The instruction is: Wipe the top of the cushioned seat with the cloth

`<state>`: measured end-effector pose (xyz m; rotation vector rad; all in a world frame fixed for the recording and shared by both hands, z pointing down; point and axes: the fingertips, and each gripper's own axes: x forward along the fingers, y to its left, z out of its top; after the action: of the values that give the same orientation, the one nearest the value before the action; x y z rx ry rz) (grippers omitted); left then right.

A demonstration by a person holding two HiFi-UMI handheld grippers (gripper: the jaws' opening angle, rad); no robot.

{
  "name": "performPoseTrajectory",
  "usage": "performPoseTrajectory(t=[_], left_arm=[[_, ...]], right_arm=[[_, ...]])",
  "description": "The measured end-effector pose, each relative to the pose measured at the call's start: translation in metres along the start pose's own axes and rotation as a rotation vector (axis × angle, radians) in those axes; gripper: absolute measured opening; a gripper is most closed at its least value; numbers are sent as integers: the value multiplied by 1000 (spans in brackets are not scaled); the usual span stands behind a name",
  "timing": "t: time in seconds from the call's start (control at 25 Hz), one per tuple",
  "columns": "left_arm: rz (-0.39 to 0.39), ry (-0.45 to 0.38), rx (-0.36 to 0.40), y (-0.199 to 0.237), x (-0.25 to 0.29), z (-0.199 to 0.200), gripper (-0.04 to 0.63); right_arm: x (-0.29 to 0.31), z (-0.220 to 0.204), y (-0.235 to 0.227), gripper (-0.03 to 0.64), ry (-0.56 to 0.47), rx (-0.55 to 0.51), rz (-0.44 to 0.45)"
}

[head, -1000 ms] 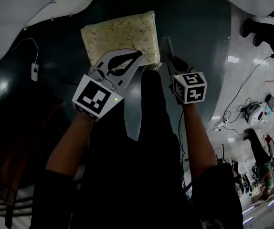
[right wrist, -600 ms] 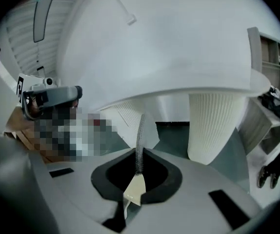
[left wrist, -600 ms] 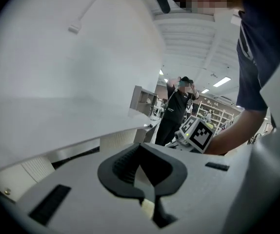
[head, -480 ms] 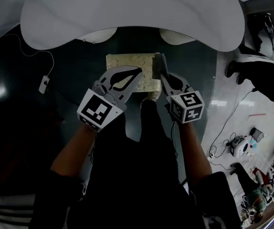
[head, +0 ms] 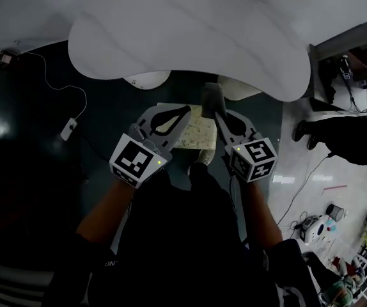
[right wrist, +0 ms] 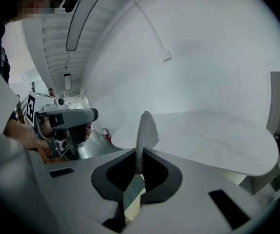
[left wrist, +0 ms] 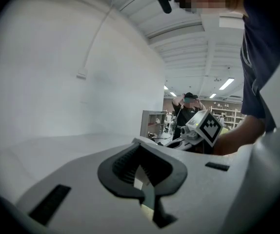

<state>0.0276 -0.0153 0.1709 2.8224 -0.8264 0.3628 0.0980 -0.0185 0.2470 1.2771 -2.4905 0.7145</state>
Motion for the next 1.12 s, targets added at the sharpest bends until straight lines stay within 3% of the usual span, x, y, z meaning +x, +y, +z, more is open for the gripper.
performPoseTrajectory(t=[0.4, 0.76, 1.12], left_arm=[[12, -103, 81, -10, -40, 67, 6], [35, -166, 139, -11, -65, 102, 8], [58, -179, 145, 2, -60, 116, 8]], right_arm=[[-44, 79, 45, 34, -156, -89, 18], [-81, 130, 76, 34, -282, -147, 32], [-89, 157, 81, 34, -325, -158, 62]])
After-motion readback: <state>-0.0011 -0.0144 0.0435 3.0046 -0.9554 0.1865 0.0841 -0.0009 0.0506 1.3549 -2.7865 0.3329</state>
